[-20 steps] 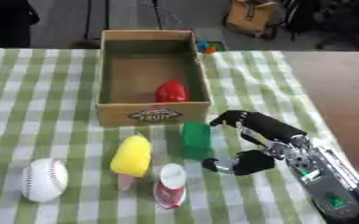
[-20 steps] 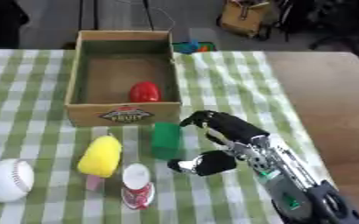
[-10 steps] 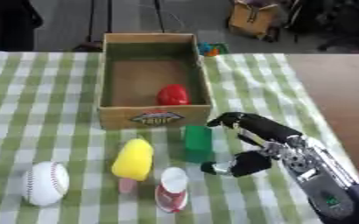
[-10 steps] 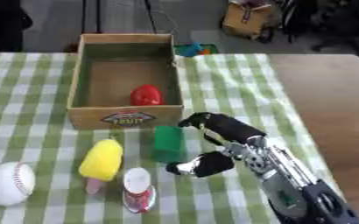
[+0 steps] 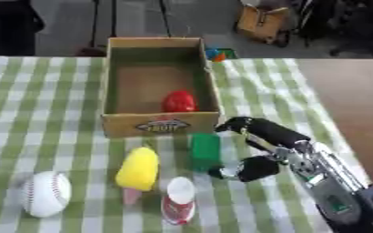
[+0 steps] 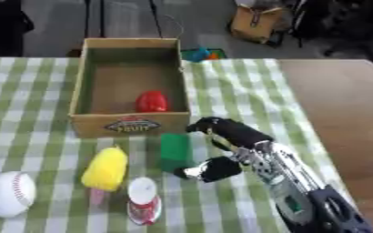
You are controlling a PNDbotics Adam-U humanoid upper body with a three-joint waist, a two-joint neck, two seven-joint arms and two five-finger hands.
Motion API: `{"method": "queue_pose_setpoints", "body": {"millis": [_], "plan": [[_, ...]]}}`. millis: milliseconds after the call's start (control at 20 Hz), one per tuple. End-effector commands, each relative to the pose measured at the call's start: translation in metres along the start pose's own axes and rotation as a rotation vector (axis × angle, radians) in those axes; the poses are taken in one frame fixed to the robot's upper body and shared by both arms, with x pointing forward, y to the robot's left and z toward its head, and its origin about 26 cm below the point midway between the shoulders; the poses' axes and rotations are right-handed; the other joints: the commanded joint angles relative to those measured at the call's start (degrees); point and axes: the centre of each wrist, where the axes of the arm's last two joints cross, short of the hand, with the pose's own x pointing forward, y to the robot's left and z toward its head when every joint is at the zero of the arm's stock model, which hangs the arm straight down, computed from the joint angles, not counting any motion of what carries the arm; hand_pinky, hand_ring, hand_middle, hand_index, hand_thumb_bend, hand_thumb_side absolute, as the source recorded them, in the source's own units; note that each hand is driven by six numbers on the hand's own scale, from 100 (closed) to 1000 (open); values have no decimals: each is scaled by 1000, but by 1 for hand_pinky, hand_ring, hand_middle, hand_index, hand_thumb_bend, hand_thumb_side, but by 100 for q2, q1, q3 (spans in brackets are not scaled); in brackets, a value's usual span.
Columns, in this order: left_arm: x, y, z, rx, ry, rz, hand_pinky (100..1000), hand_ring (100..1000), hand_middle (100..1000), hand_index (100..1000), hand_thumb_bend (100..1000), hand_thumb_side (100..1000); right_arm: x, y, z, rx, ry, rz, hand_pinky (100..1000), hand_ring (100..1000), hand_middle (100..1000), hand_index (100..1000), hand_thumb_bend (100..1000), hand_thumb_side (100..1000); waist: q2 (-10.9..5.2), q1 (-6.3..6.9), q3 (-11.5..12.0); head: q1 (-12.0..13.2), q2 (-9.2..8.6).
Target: Pick up objects on the table and place them in the box.
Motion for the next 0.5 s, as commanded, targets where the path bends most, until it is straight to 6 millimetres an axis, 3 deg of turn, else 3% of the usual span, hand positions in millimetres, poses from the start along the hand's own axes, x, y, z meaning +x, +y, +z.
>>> {"method": "queue_pose_setpoints", "body": {"millis": [50,500], "plan": [[5,0,-5,-5,-27,7,546,526,568,625,143,957,-4,-7,-2,-4,2,37,948,972,843,920,624,726,-103,21,15,-24,-83],[5,1,-5,-13,-22,4,547,527,569,624,142,957,-7,-6,-6,8,-3,40,941,964,818,890,615,707,-97,14,25,-30,-55]]}}
